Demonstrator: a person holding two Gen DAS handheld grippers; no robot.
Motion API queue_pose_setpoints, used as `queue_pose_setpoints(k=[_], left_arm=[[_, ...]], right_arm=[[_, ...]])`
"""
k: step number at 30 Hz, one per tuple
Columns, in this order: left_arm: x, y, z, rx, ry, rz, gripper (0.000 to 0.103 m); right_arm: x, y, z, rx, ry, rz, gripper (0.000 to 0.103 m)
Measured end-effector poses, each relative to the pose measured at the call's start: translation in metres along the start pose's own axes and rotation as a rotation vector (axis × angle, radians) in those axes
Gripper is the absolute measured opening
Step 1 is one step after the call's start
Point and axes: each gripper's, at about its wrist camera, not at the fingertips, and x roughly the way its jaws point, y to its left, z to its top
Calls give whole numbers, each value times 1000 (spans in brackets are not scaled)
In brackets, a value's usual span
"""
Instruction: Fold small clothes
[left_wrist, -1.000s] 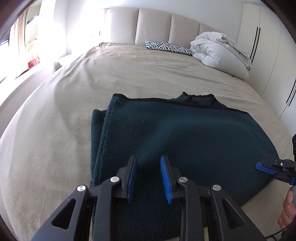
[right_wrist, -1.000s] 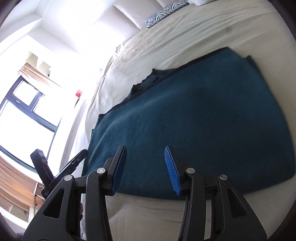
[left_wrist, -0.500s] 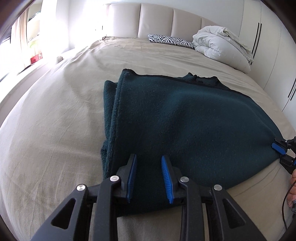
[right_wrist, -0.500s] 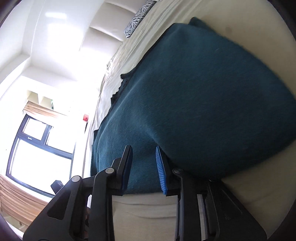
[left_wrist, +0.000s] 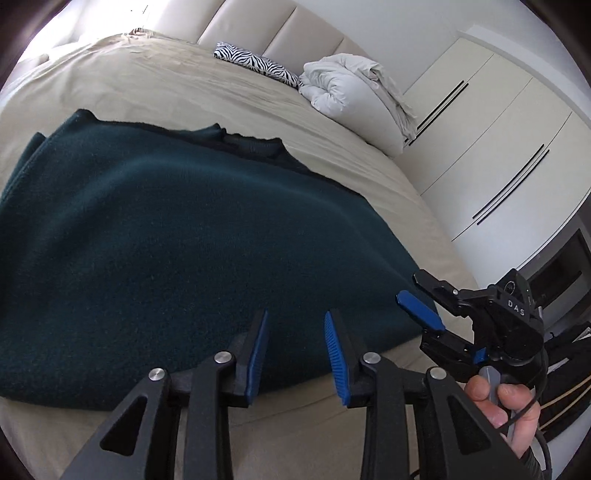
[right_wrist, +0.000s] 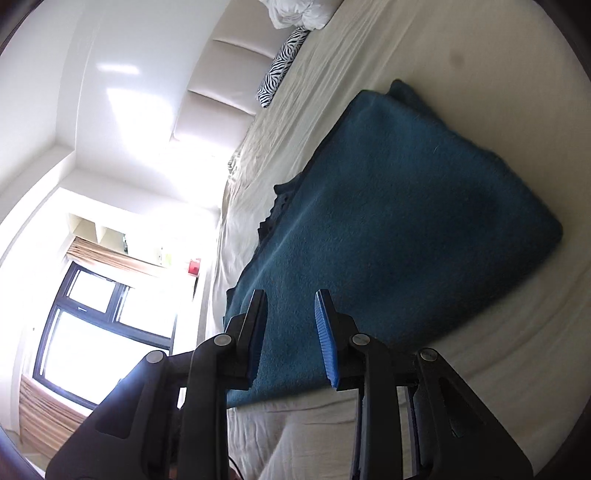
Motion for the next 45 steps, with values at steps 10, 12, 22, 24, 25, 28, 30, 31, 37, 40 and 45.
queue_pose_setpoints(k=[10, 12, 22, 24, 25, 28, 30, 31, 37, 40, 45], left_arm=[[-57, 88, -4, -150, -69, 27, 11], [-78, 106, -7, -176, -97, 48, 9], [-148, 124, 30, -254, -270, -22, 46], [-130, 114, 51, -244, -254, -90, 46], [-117, 109, 61, -235, -243, -110, 46], [-72, 114, 89, -271, -185, -149, 46], [-48, 129, 99, -322, -151, -117, 46], [-39, 136, 104, -331, -138, -95, 46], [-37, 172, 103, -370, -139, -145, 17], [-49, 190, 91, -400, -162, -161, 15], [-85, 211, 79, -484, -236, -188, 38]], right_arm=[[16, -55, 1, 117, 25, 25, 21], [5, -61, 10, 115, -14, -3, 21], [-46, -32, 32, 35, -158, -132, 53], [-22, -5, 32, -5, -130, -85, 63], [-6, 8, 32, -32, -91, -54, 63], [59, 39, 32, -67, 35, 21, 63], [100, 48, 30, -69, 108, 50, 63], [114, 52, 26, -72, 137, 50, 63], [150, 36, 48, -58, 135, 58, 60], [130, 8, 76, -4, 36, 55, 59], [80, -34, 104, 118, -105, 104, 52]])
